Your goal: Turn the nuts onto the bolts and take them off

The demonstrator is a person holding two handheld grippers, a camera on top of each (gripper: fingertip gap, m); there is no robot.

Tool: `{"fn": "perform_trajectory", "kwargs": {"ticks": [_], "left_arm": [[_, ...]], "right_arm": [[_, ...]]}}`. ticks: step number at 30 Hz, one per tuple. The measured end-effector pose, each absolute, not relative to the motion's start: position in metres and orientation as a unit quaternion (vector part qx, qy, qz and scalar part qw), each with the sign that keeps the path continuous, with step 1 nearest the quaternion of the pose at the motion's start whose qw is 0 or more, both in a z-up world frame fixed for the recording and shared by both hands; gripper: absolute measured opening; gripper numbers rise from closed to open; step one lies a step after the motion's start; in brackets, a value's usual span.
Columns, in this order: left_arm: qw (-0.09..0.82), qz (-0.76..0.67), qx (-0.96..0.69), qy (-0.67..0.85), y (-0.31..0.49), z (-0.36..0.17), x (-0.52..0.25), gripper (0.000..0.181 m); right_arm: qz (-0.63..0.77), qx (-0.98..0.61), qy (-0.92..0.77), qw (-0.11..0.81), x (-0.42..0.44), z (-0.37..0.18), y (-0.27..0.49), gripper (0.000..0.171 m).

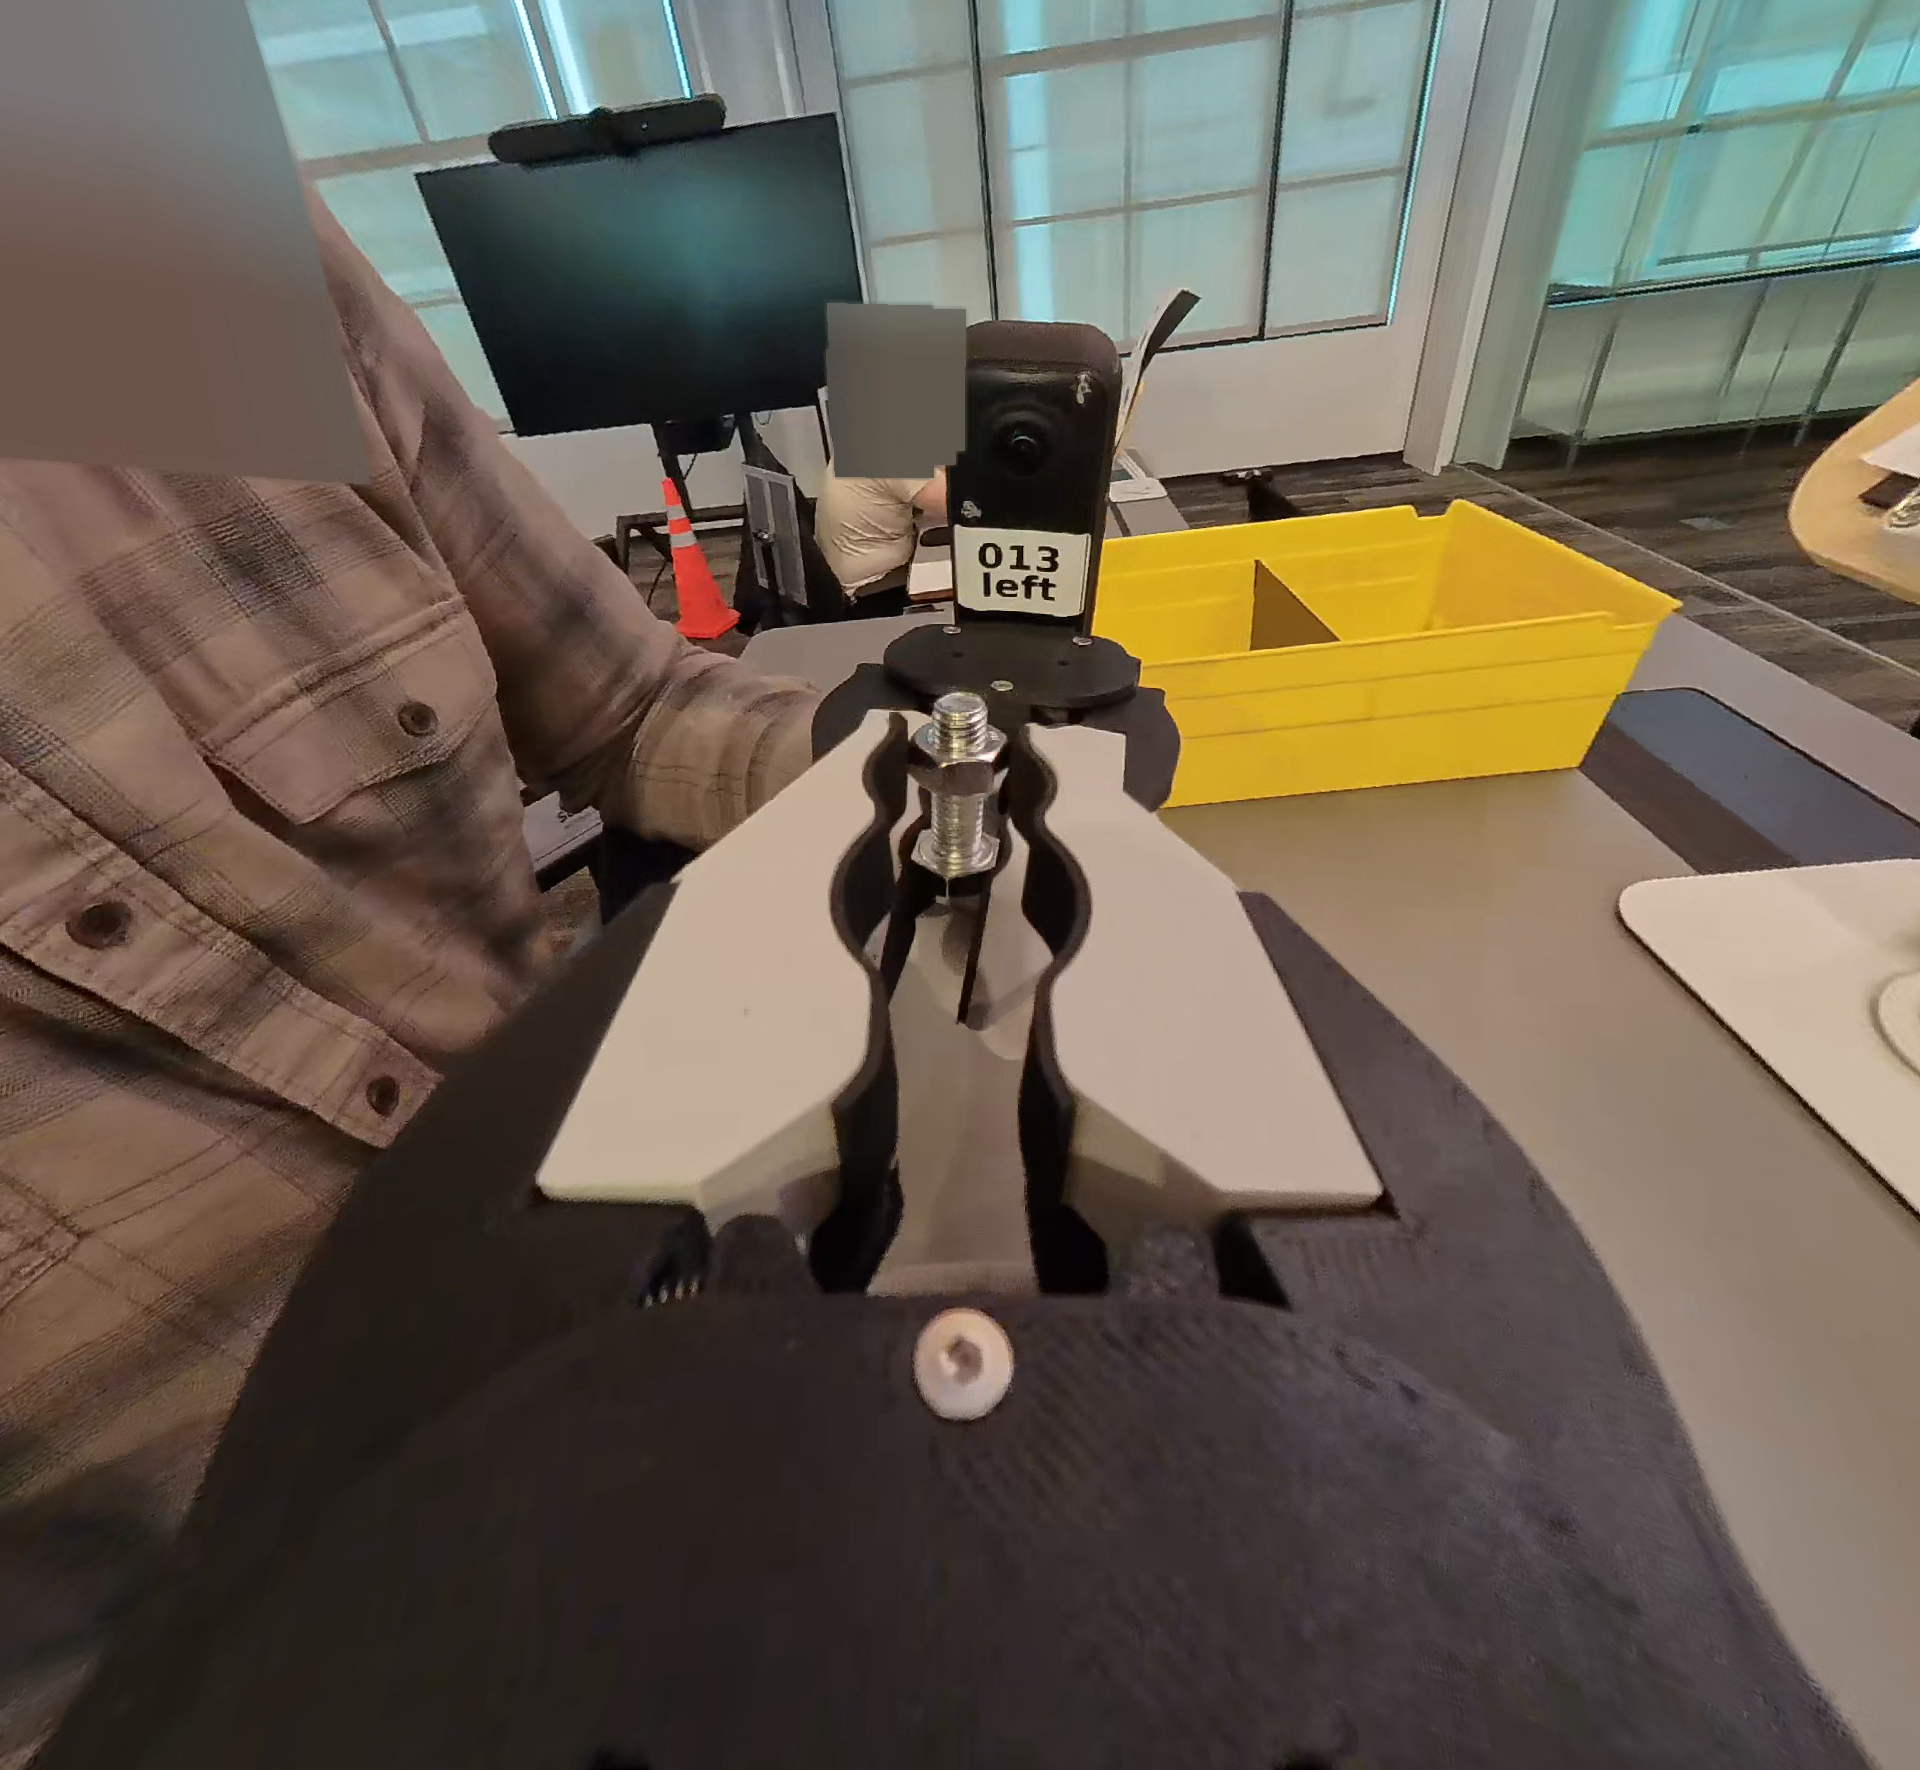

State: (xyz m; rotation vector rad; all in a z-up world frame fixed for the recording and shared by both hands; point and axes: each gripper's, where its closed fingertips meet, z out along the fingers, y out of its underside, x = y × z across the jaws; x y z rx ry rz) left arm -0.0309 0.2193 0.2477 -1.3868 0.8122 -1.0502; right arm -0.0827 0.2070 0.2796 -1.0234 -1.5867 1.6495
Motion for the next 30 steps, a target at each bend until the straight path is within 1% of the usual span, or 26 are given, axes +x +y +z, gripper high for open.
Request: {"fn": "perform_trajectory", "kwargs": {"ticks": [5, 8, 10, 12, 15, 18, 21, 22, 23, 25, 26, 27, 30], "left_arm": [[0.580, -0.439, -0.600, 0.333, 0.226, 0.245, -0.035, 0.014], [0.590, -0.428, -0.608, 0.316, 0.233, 0.245, -0.040, 0.014], [0.599, -0.409, -0.619, 0.301, 0.240, 0.243, -0.045, 0.014], [0.610, -0.388, -0.629, 0.285, 0.247, 0.242, -0.050, 0.014], [0.622, -0.356, -0.641, 0.276, 0.253, 0.239, -0.052, 0.014], [0.621, -0.346, -0.645, 0.279, 0.254, 0.234, -0.049, 0.014], [0.620, -0.345, -0.649, 0.275, 0.255, 0.232, -0.050, 0.014], [0.622, -0.348, -0.645, 0.276, 0.254, 0.234, -0.049, 0.014], [0.625, -0.344, -0.643, 0.279, 0.253, 0.236, -0.050, 0.014], [0.629, -0.333, -0.644, 0.281, 0.254, 0.237, -0.051, 0.014], [0.630, -0.335, -0.643, 0.279, 0.254, 0.238, -0.051, 0.014], [0.630, -0.334, -0.643, 0.279, 0.254, 0.238, -0.051, 0.014], [0.629, -0.323, -0.645, 0.291, 0.253, 0.235, -0.046, 0.014]], "right_arm": [[0.615, -0.406, -0.592, 0.326, -0.087, 0.277, 0.214, 0.017], [0.597, -0.432, -0.571, 0.361, -0.091, 0.276, 0.220, 0.017], [0.561, -0.462, -0.550, 0.411, -0.095, 0.275, 0.226, 0.017], [0.492, -0.497, -0.522, 0.488, -0.100, 0.273, 0.234, 0.017], [0.380, -0.557, -0.432, 0.599, -0.100, 0.271, 0.243, 0.016], [0.341, -0.576, -0.363, 0.648, -0.097, 0.269, 0.243, 0.017], [0.357, -0.584, -0.361, 0.633, -0.096, 0.266, 0.246, 0.018], [0.366, -0.588, -0.360, 0.625, -0.093, 0.267, 0.248, 0.037], [0.373, -0.585, -0.364, 0.621, -0.089, 0.269, 0.248, 0.046], [0.378, -0.583, -0.378, 0.613, -0.080, 0.270, 0.250, 0.050], [0.386, -0.580, -0.390, 0.602, -0.079, 0.270, 0.249, 0.050], [0.396, -0.580, -0.407, 0.584, -0.081, 0.268, 0.245, 0.044], [0.399, -0.575, -0.437, 0.565, -0.089, 0.262, 0.238, 0.040]]}}
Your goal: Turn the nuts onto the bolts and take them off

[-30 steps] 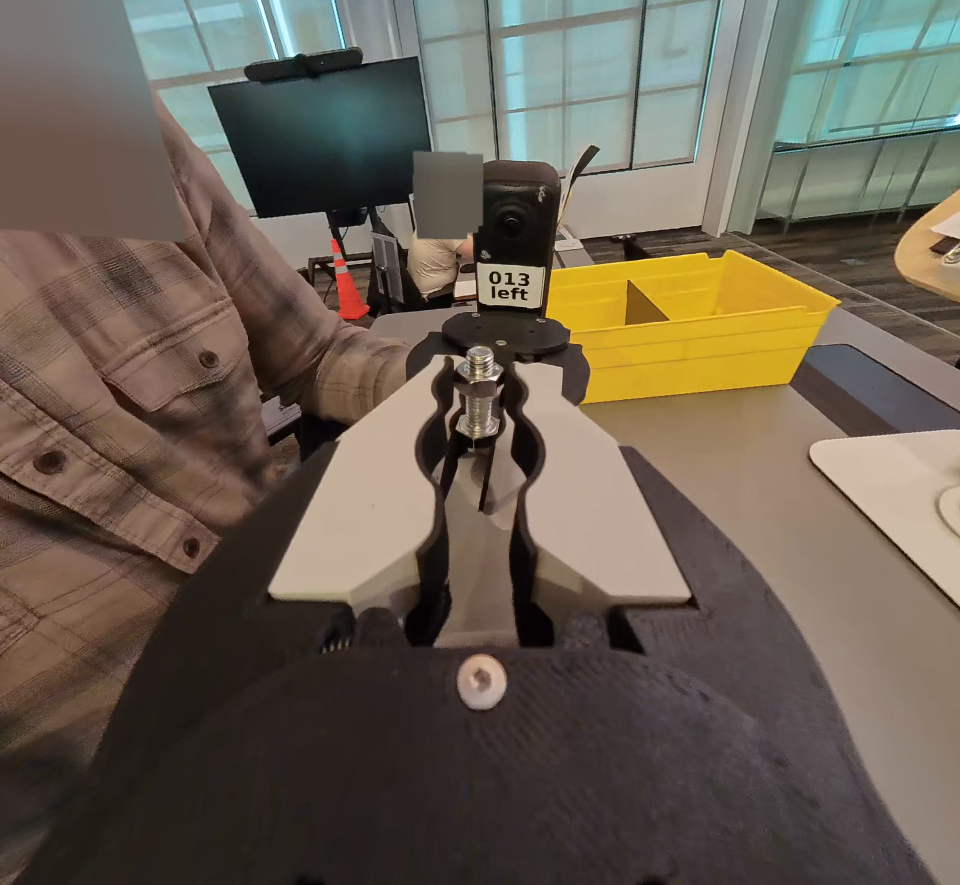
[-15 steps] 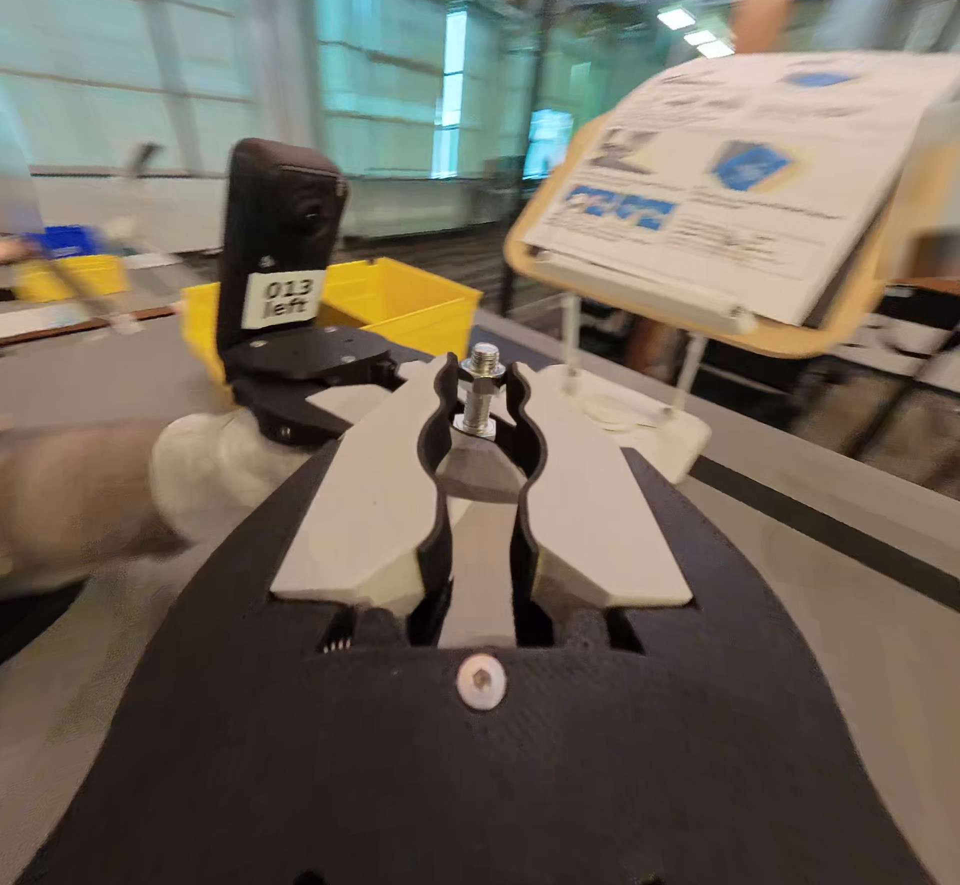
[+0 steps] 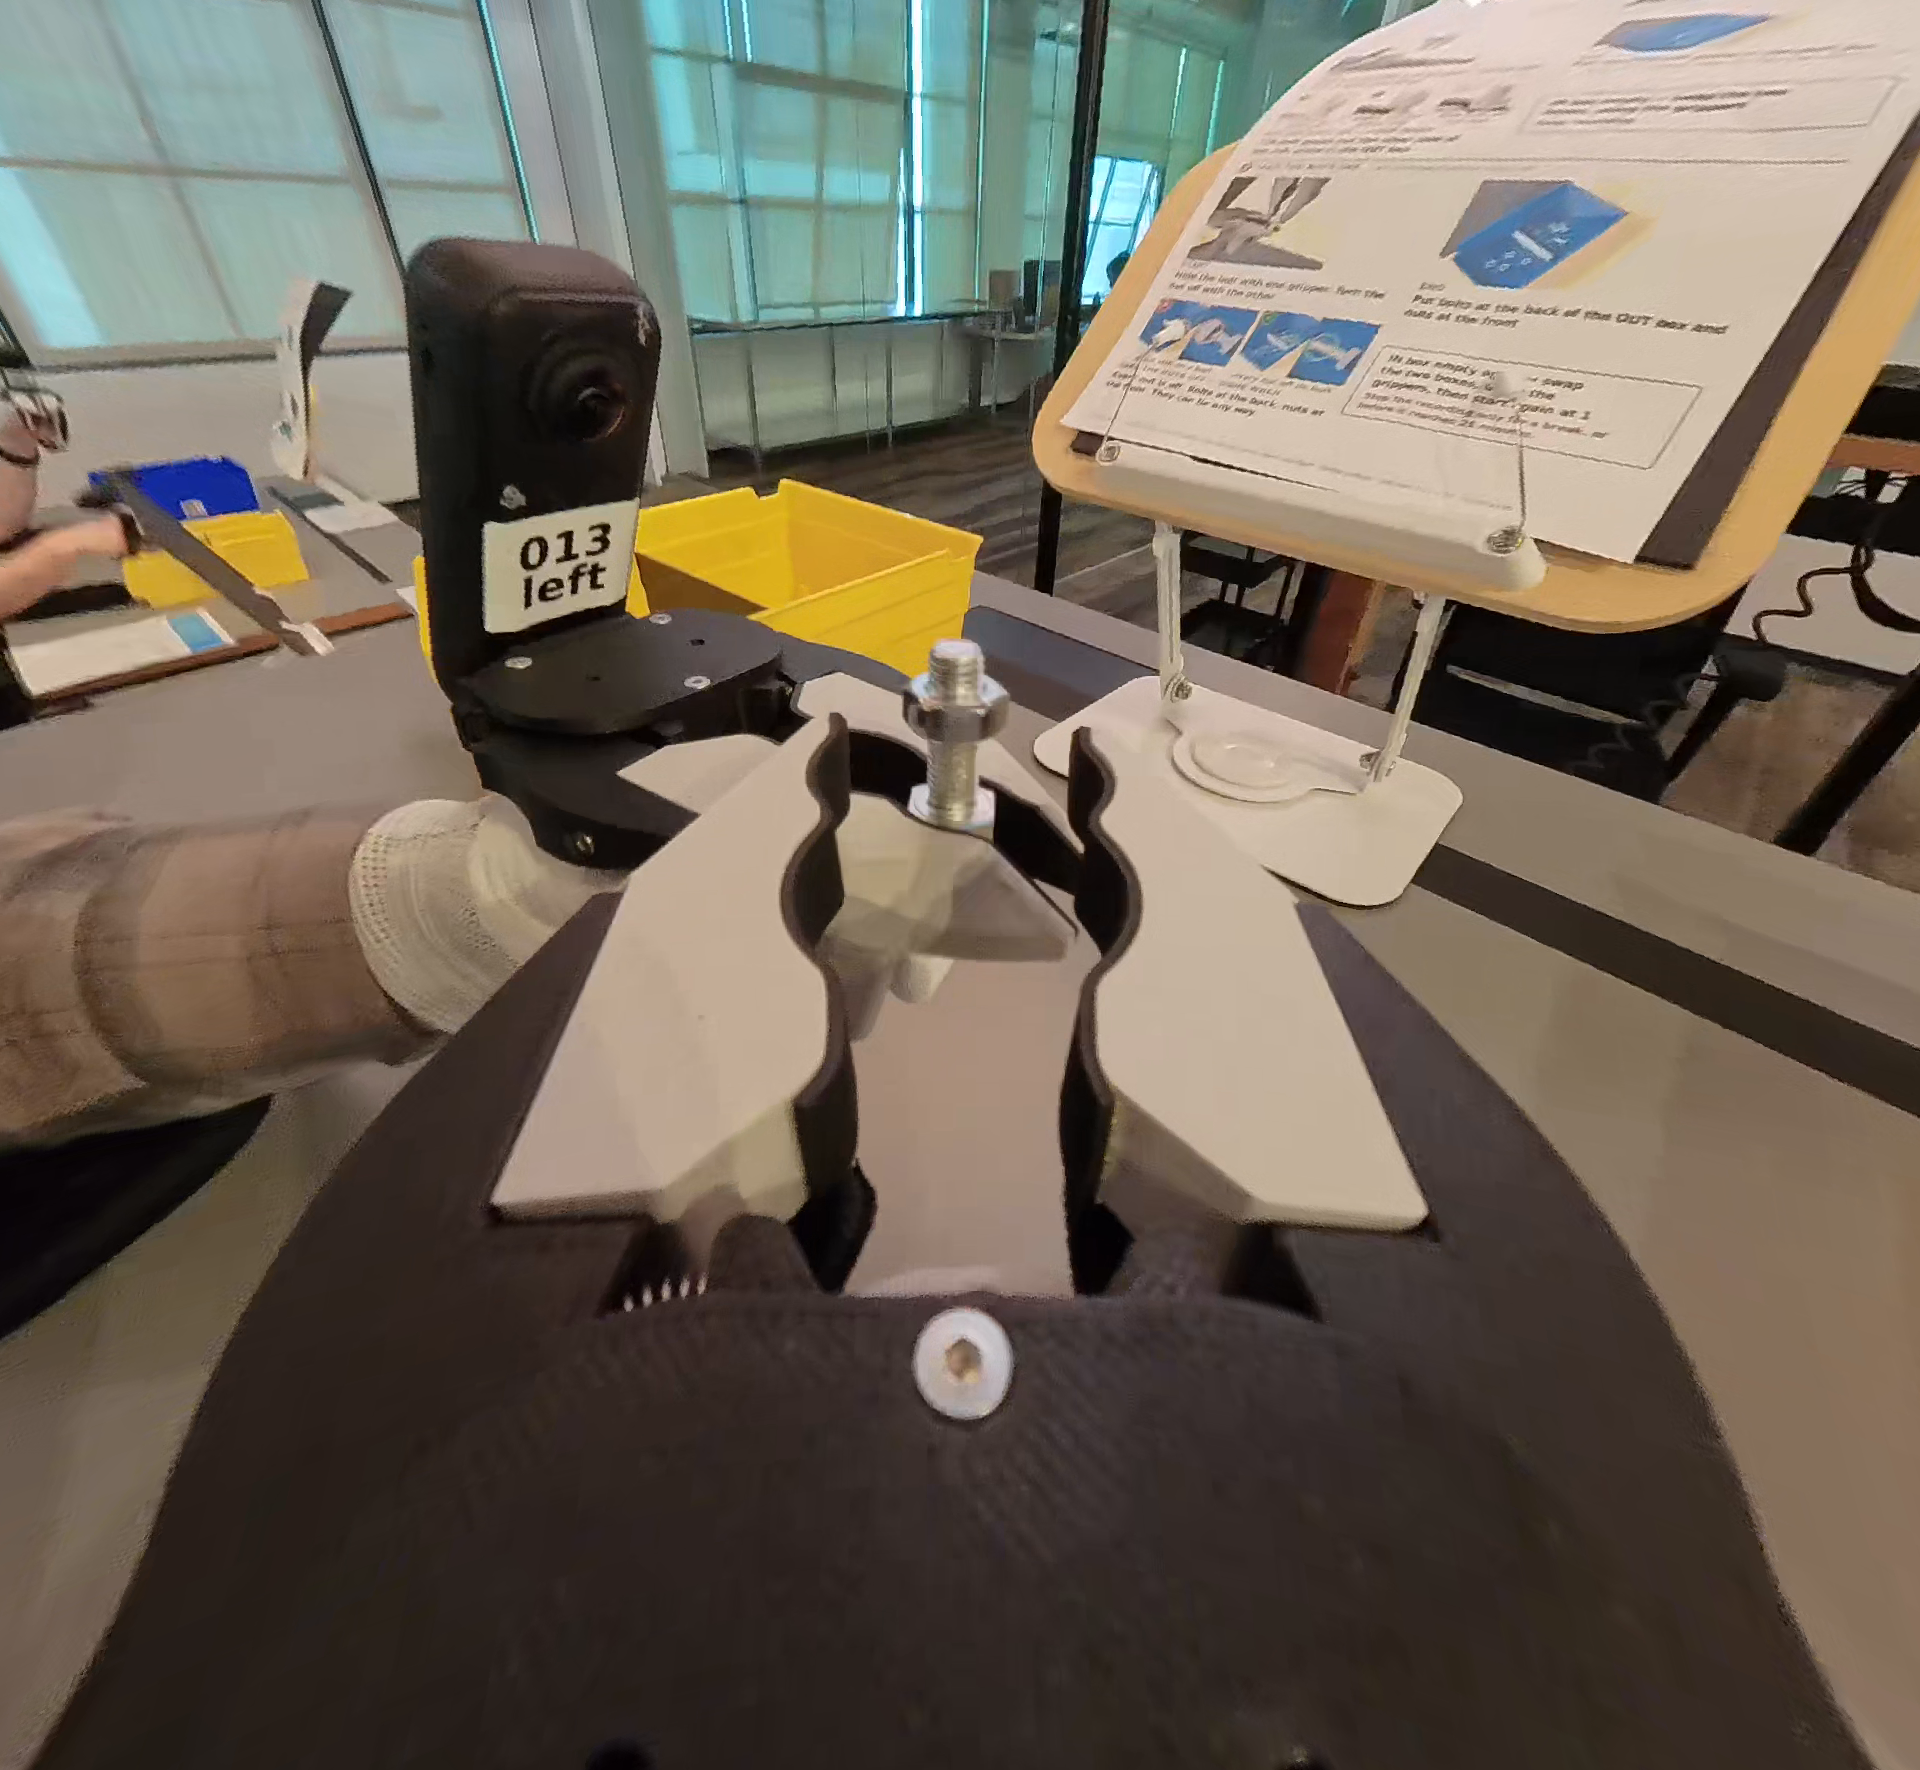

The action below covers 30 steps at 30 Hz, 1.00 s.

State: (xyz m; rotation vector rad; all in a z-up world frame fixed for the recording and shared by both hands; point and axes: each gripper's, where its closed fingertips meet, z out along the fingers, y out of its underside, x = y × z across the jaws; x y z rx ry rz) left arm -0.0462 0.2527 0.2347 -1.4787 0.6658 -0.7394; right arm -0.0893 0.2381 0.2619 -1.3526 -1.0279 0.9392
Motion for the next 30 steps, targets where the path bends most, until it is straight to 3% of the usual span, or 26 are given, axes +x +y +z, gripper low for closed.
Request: {"fn": "perform_trajectory", "kwargs": {"ticks": [1, 3, 7, 11, 14, 18, 23, 30], "left_arm": [[0.627, -0.317, -0.646, 0.297, 0.252, 0.233, -0.044, 0.014], [0.630, -0.302, -0.649, 0.302, 0.252, 0.231, -0.043, 0.014], [0.637, -0.296, -0.648, 0.294, 0.253, 0.235, -0.044, 0.016], [0.640, -0.299, -0.649, 0.281, 0.256, 0.240, -0.050, 0.042], [0.645, -0.290, -0.651, 0.278, 0.259, 0.239, -0.055, 0.034], [0.647, -0.268, -0.652, 0.290, 0.261, 0.235, -0.058, 0.003], [0.644, -0.262, -0.663, 0.277, 0.268, 0.227, -0.064, 0.000], [0.635, -0.231, -0.677, 0.292, 0.273, 0.212, -0.065, 0.001]], "right_arm": [[0.391, -0.575, -0.442, 0.567, -0.092, 0.260, 0.238, 0.038], [0.381, -0.578, -0.439, 0.573, -0.095, 0.258, 0.240, 0.016], [0.389, -0.575, -0.425, 0.581, -0.093, 0.262, 0.241, 0.016], [0.383, -0.574, -0.402, 0.603, -0.077, 0.278, 0.257, 0.017], [0.343, -0.586, -0.380, 0.628, -0.042, 0.298, 0.299, 0.017], [0.230, -0.643, -0.375, 0.627, 0.024, 0.302, 0.390, 0.016], [0.133, -0.762, -0.376, 0.510, 0.095, 0.233, 0.500, 0.017], [0.027, -0.852, -0.429, 0.299, 0.135, 0.104, 0.549, 0.017]]}}
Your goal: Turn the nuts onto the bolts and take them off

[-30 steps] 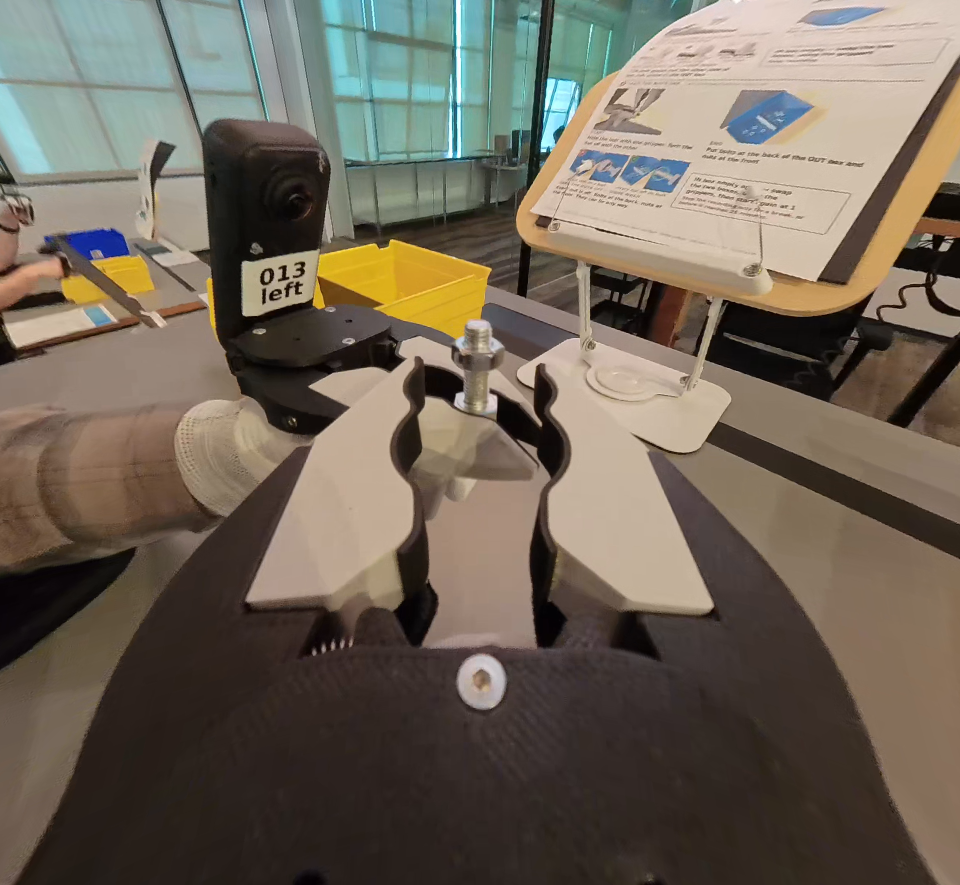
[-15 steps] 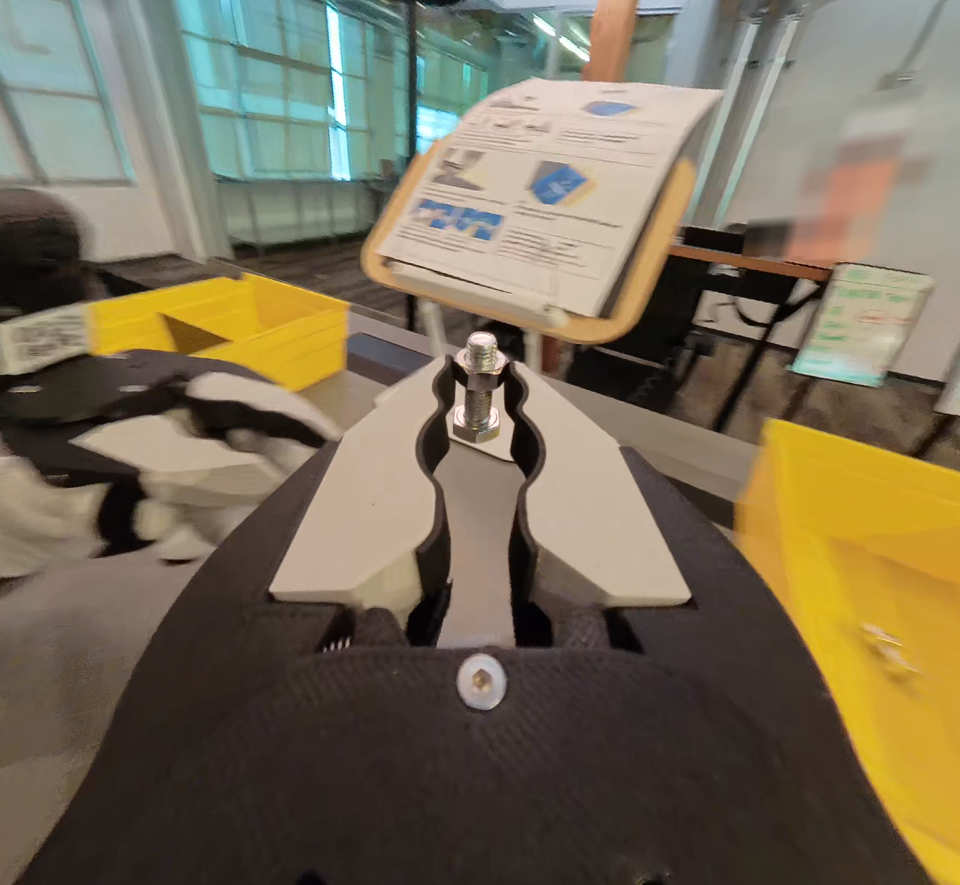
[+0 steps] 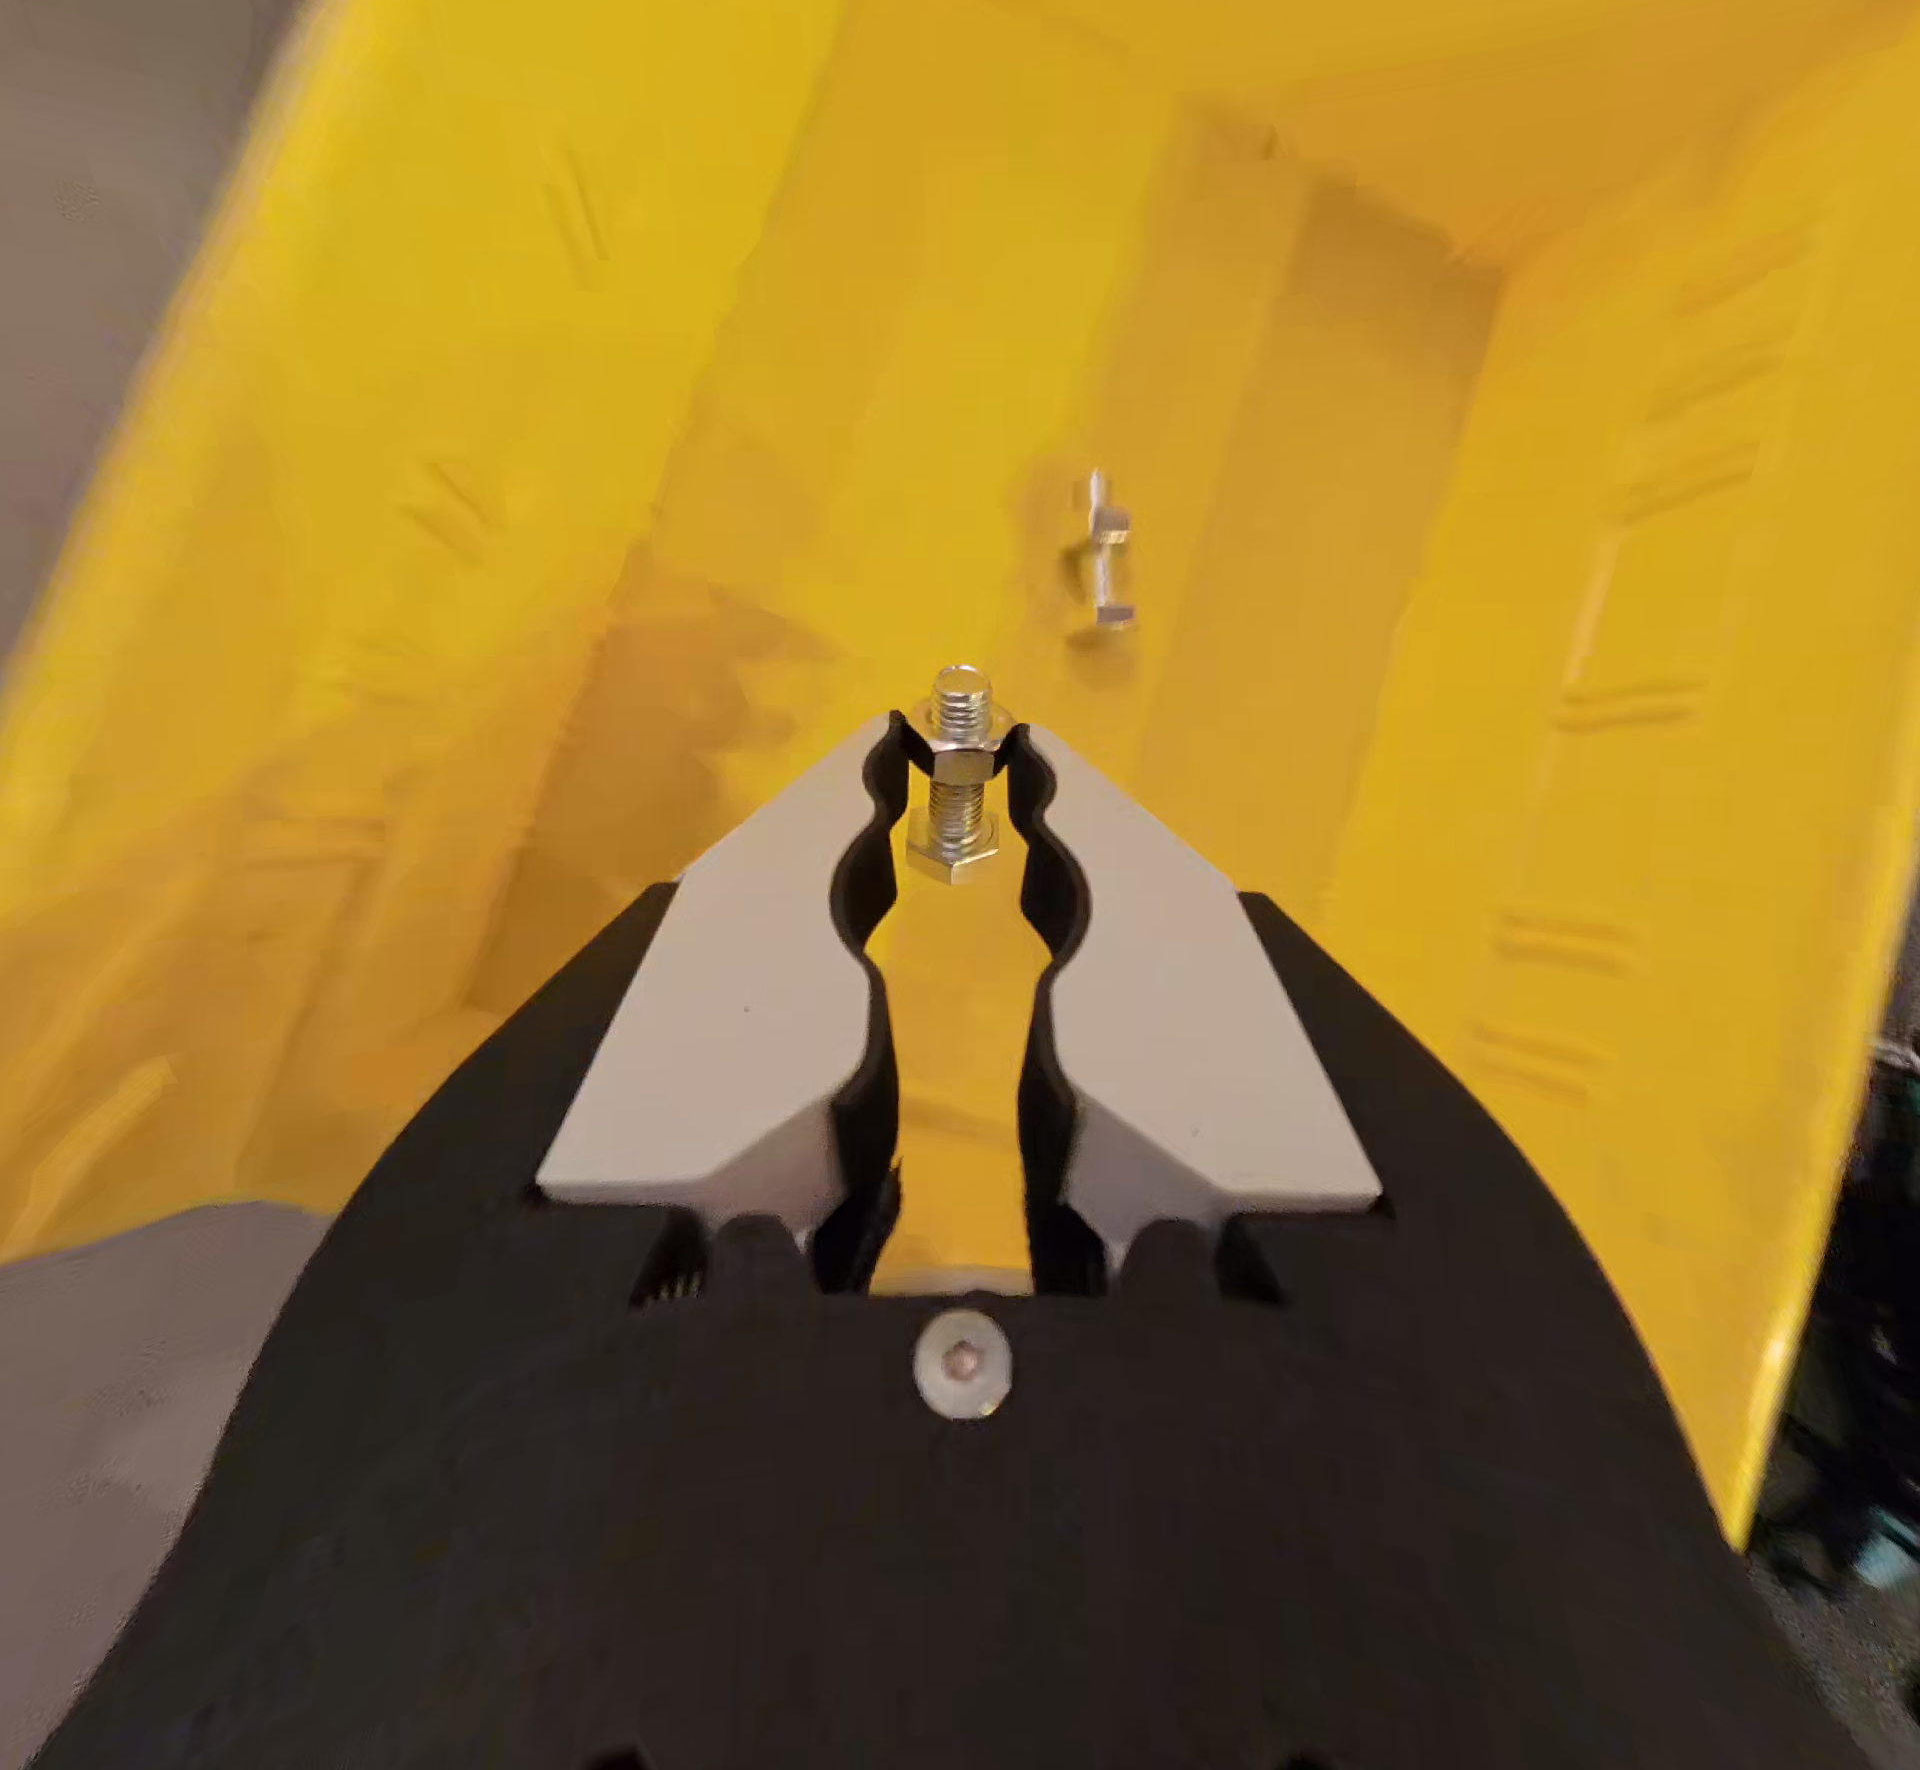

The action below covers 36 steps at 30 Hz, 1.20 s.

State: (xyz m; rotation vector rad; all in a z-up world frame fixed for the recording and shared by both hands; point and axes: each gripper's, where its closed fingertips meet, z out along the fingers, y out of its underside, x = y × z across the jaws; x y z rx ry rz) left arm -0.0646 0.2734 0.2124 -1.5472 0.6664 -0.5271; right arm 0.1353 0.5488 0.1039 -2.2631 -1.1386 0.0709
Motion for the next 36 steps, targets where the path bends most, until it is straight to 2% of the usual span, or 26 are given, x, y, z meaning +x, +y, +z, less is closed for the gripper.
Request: {"fn": "perform_trajectory", "kwargs": {"ticks": [3, 5, 7, 9, 14, 19, 21, 26, 30, 34, 36], "left_arm": [[0.633, -0.223, -0.681, 0.293, 0.275, 0.209, -0.066, 0.002], [0.631, -0.222, -0.683, 0.293, 0.276, 0.209, -0.067, 0.002], [0.632, -0.219, -0.683, 0.293, 0.277, 0.209, -0.068, 0.003], [0.633, -0.216, -0.683, 0.292, 0.277, 0.210, -0.069, 0.003], [0.633, -0.216, -0.686, 0.287, 0.280, 0.208, -0.069, 0.003], [0.630, -0.208, -0.687, 0.297, 0.279, 0.204, -0.063, 0.004], [0.633, -0.208, -0.684, 0.297, 0.278, 0.208, -0.063, 0.005], [0.652, -0.182, -0.669, 0.307, 0.276, 0.233, -0.076, 0.009], [0.669, -0.119, -0.668, 0.302, 0.279, 0.264, -0.111, 0.014], [0.651, 0.037, -0.708, 0.273, 0.282, 0.298, -0.186, 0.030], [0.620, 0.096, -0.739, 0.245, 0.280, 0.308, -0.237, 0.030]], "right_arm": [[0.008, -0.867, -0.439, 0.237, 0.140, 0.074, 0.550, 0.017], [0.008, -0.870, -0.434, 0.232, 0.137, 0.075, 0.555, 0.017], [-0.008, -0.866, -0.446, 0.225, 0.139, 0.084, 0.556, 0.032], [-0.004, -0.858, -0.451, 0.244, 0.133, 0.106, 0.557, 0.034], [0.030, -0.804, -0.458, 0.379, 0.091, 0.215, 0.544, 0.033], [0.170, -0.688, -0.466, 0.529, 0.001, 0.335, 0.470, 0.027], [0.217, -0.649, -0.470, 0.557, -0.024, 0.361, 0.439, 0.027], [0.270, -0.609, -0.460, 0.587, -0.046, 0.365, 0.407, 0.024], [0.213, -0.622, -0.476, 0.584, -0.051, 0.347, 0.423, 0.024], [0.189, -0.628, -0.496, 0.569, -0.056, 0.330, 0.429, 0.025], [0.185, -0.624, -0.500, 0.571, -0.058, 0.328, 0.430, 0.025]]}}
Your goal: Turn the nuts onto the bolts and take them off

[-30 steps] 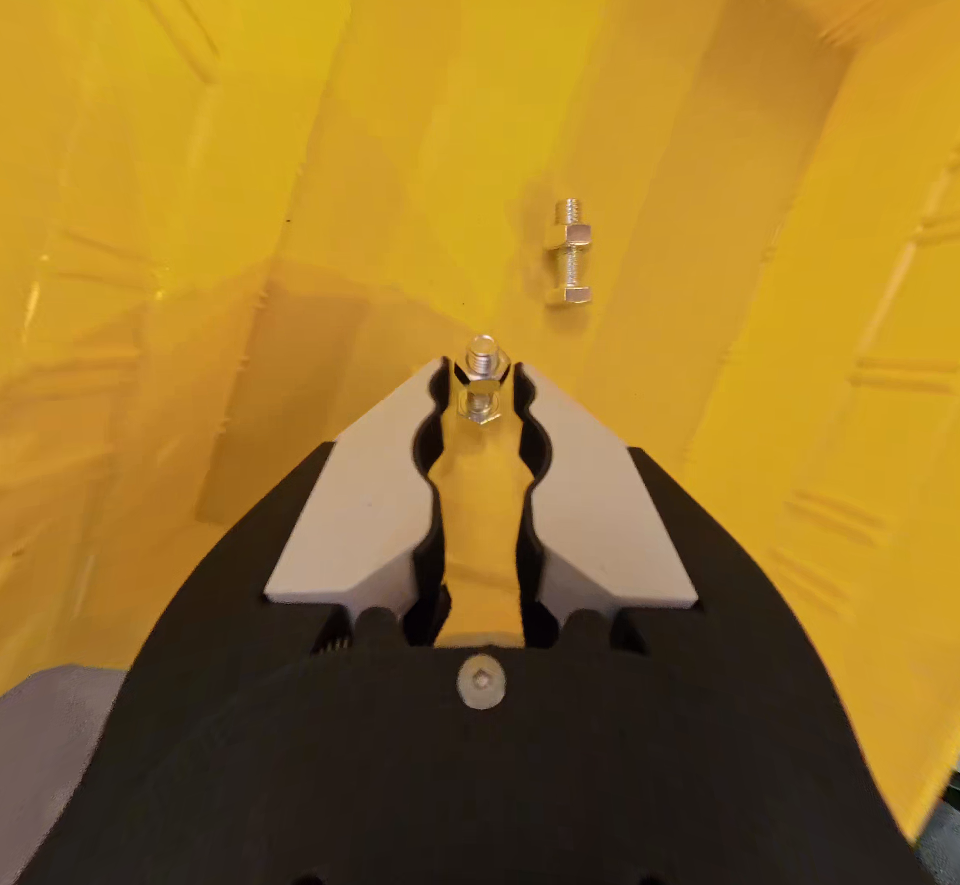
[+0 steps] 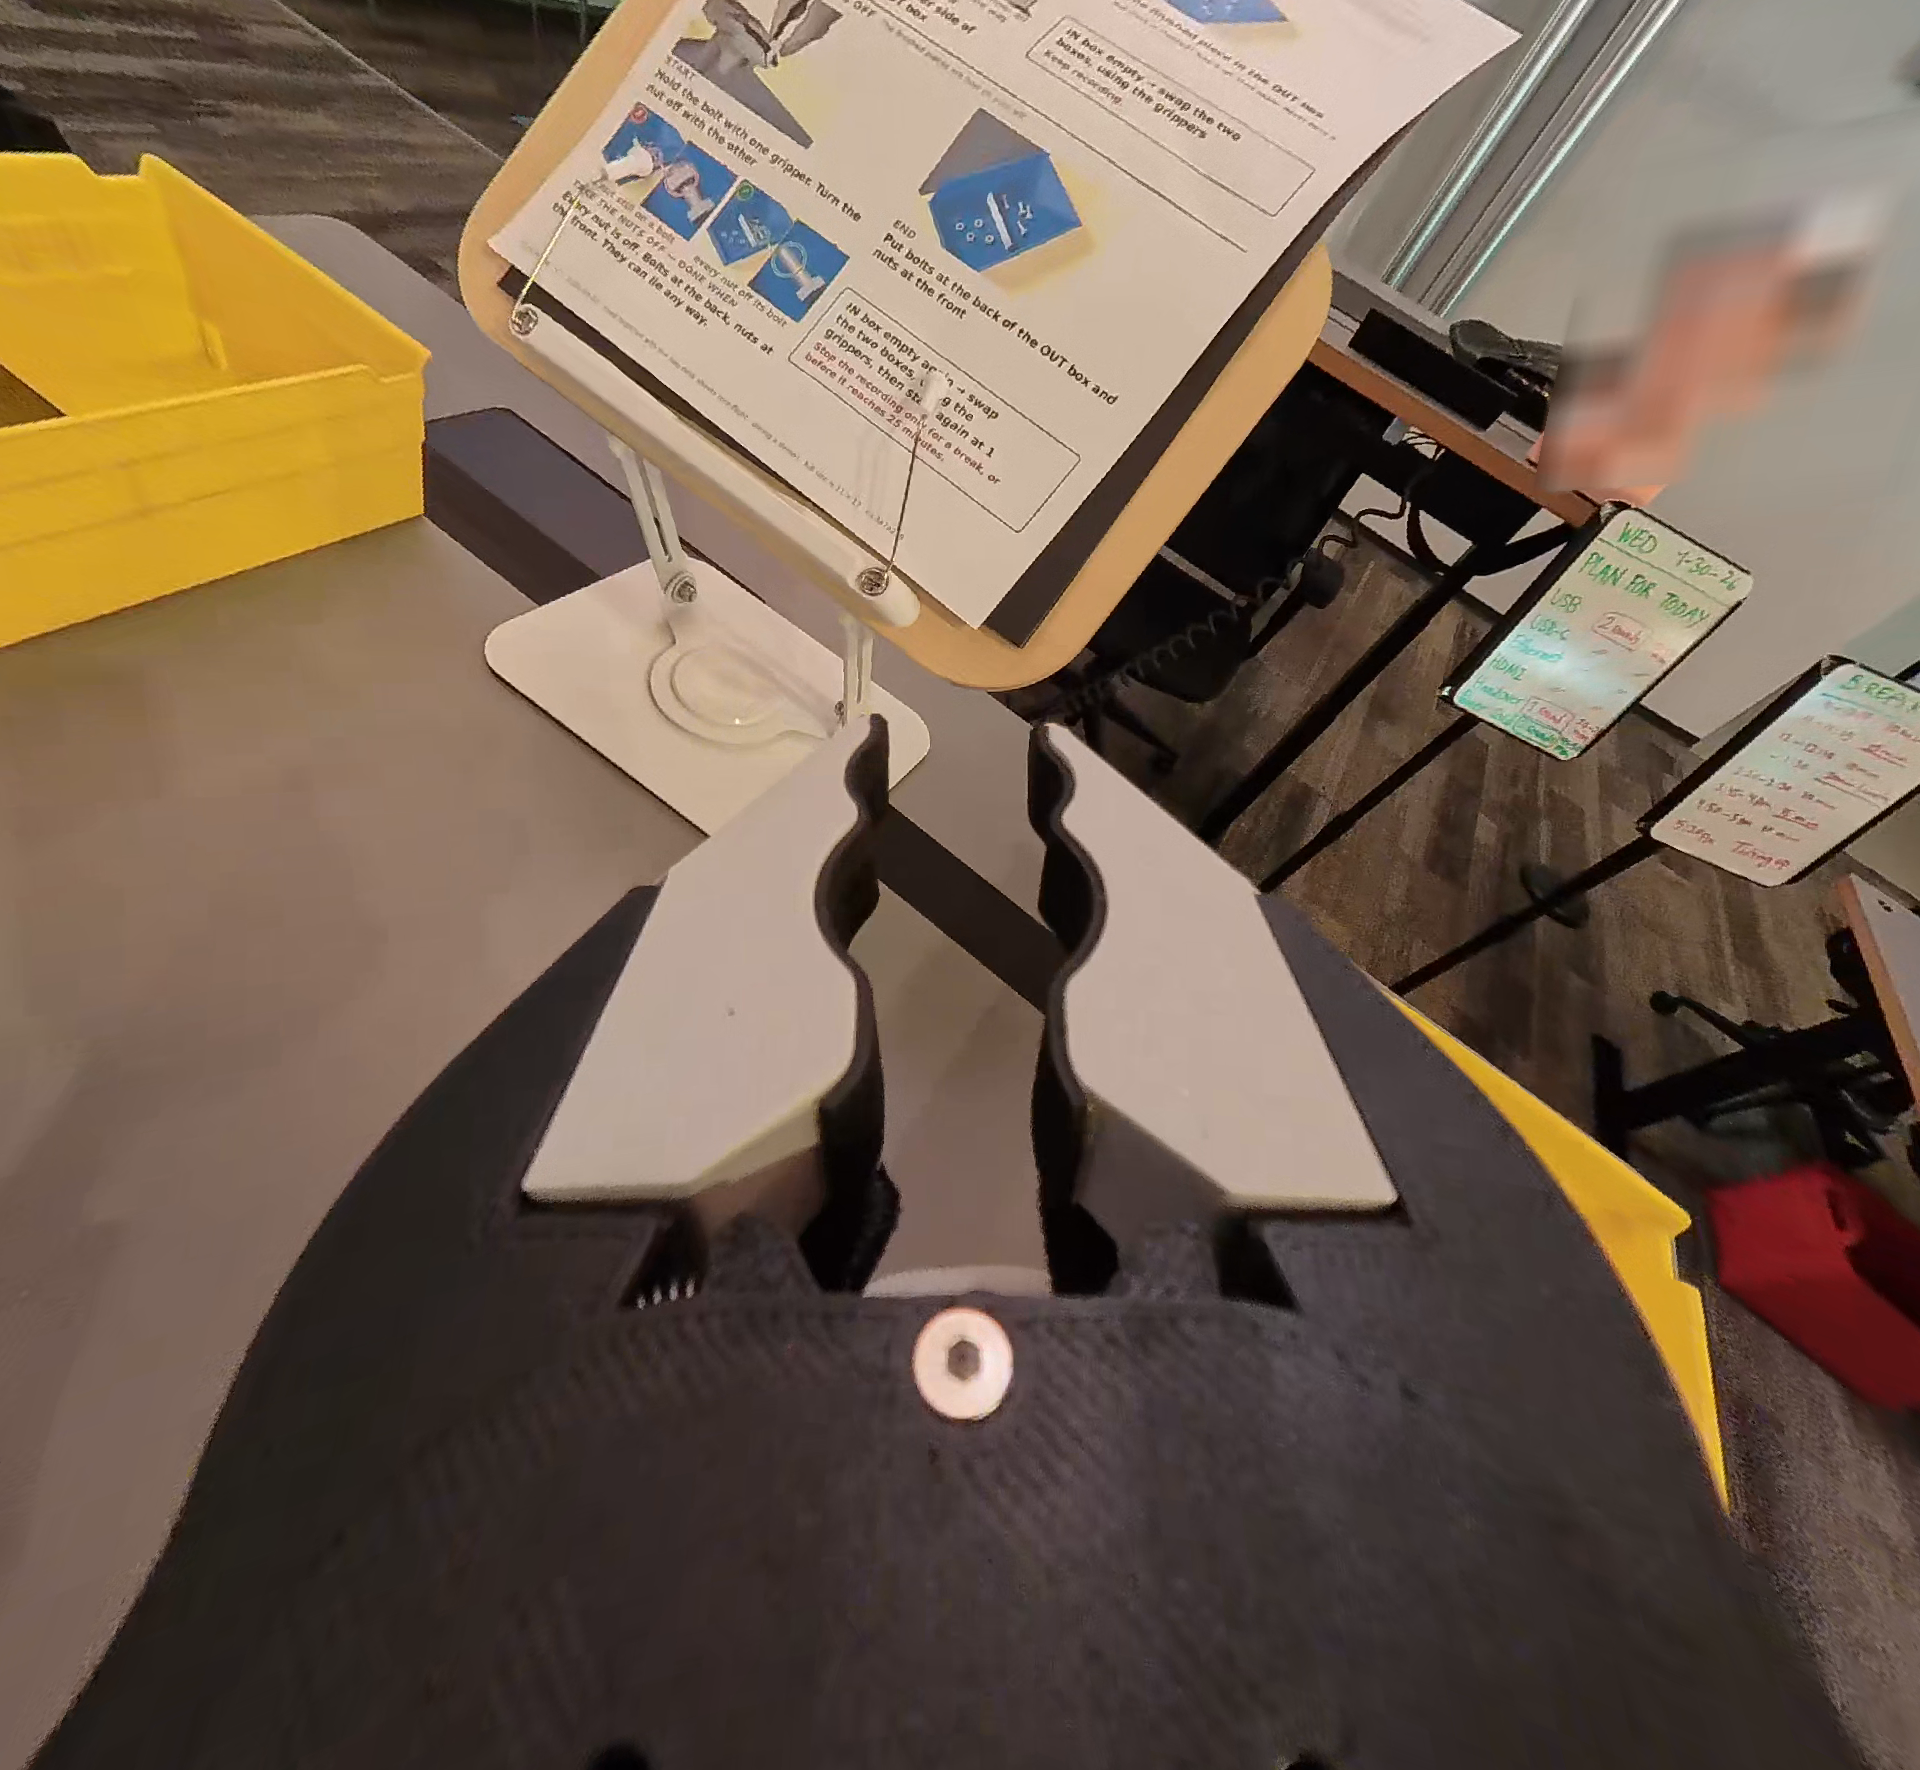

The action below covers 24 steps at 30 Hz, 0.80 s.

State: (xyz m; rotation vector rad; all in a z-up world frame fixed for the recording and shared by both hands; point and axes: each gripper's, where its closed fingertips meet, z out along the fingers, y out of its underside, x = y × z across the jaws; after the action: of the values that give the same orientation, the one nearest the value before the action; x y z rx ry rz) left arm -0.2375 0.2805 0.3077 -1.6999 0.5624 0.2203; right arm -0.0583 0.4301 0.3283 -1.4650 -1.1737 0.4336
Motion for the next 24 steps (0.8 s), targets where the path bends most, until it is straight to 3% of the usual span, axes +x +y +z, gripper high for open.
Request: {"fn": "perform_trajectory", "kwargs": {"ticks": [6, 11, 16, 24], "left_arm": [[0.439, 0.115, -0.875, 0.168, 0.278, 0.257, -0.379, 0.027], [0.299, 0.069, -0.945, 0.110, 0.280, 0.183, -0.453, 0.040], [0.168, 0.038, -0.981, 0.093, 0.274, 0.120, -0.484, 0.050], [0.076, 0.014, -0.994, 0.081, 0.280, 0.093, -0.499, 0.051]], "right_arm": [[0.172, -0.630, -0.519, 0.552, -0.066, 0.309, 0.435, 0.024], [0.153, -0.641, -0.528, 0.536, -0.067, 0.293, 0.443, 0.024], [0.145, -0.648, -0.536, 0.522, -0.068, 0.280, 0.448, 0.025], [0.141, -0.655, -0.541, 0.509, -0.070, 0.269, 0.452, 0.025]]}}
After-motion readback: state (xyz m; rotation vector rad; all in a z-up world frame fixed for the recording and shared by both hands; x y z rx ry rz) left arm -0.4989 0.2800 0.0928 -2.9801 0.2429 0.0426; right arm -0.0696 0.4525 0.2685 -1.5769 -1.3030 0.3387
